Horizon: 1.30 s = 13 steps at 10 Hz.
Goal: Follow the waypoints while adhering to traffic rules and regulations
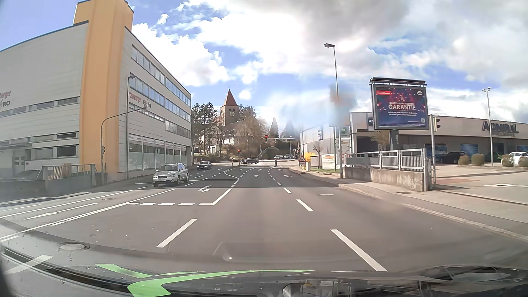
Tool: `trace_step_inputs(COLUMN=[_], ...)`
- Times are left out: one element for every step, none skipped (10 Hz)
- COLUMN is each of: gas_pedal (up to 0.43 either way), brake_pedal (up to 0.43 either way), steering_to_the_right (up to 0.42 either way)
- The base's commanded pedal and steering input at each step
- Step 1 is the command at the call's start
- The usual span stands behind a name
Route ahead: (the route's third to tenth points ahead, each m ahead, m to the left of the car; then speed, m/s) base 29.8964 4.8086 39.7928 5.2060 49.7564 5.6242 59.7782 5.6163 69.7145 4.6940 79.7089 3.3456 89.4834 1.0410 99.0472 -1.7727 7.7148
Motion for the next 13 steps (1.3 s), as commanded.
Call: trace_step_inputs(gas_pedal=[0.087,0.087,0.087,0.087,0.087,0.087,0.087,0.087,0.087,0.087,0.087,0.087,0.039], brake_pedal=[0.000,0.000,0.000,0.000,0.000,0.000,0.000,0.000,0.000,0.000,0.000,0.000,0.000], steering_to_the_right=[-0.072,-0.059,-0.046,-0.035,-0.025,-0.017,-0.011,-0.009,-0.008,-0.009,-0.009,-0.009,-0.009])
